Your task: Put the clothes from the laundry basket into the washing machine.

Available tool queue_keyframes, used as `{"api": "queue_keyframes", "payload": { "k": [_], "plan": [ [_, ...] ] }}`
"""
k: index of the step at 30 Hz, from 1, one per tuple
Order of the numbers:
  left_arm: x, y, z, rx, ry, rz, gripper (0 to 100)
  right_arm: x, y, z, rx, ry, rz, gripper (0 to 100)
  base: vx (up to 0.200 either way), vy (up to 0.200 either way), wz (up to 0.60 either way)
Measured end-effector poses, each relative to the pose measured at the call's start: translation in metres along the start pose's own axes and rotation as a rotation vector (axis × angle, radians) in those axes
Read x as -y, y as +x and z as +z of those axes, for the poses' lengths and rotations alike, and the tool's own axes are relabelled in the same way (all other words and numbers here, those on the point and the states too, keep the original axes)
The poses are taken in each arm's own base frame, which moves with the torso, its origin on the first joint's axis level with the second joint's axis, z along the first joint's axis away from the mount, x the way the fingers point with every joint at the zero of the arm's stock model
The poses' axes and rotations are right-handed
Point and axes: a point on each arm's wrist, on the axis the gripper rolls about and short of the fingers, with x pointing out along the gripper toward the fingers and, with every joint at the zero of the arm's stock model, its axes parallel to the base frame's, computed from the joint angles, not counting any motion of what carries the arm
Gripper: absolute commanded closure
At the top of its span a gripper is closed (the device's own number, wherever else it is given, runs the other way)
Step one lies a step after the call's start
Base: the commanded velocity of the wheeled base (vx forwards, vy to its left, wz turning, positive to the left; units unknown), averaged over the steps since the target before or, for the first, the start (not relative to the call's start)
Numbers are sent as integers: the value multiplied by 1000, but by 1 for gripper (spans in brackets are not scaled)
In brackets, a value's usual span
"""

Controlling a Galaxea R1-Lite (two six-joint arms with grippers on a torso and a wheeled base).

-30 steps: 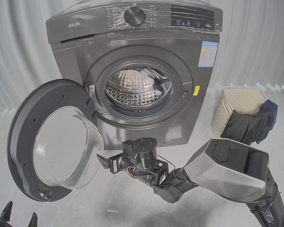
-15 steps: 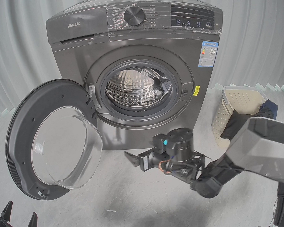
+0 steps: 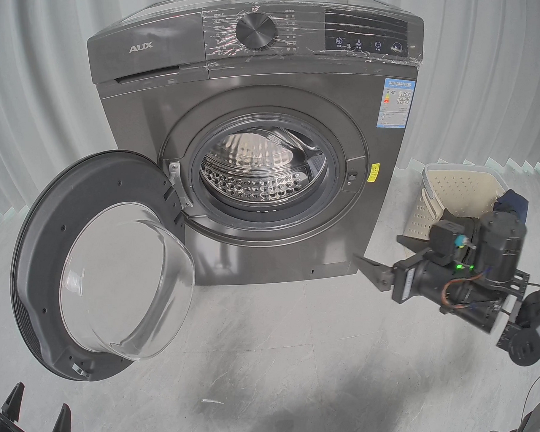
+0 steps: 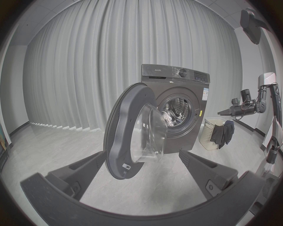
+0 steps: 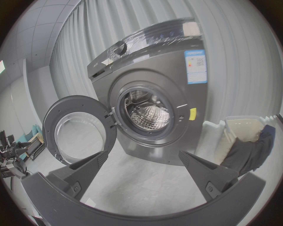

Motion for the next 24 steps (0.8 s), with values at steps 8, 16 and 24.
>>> {"api": "queue_keyframes", "payload": {
  "k": [8,16,24],
  "plan": [
    [0,0,0,0,-1,0,0,33,-60,10,67,-12,-117,0,0,0,0],
    [0,0,0,0,-1,-1,0,49,-110,14,149,-39,-215,0,0,0,0],
    [0,0,0,0,-1,-1,0,56,-159,-3,187,-53,-302,0,0,0,0]
  ]
}}
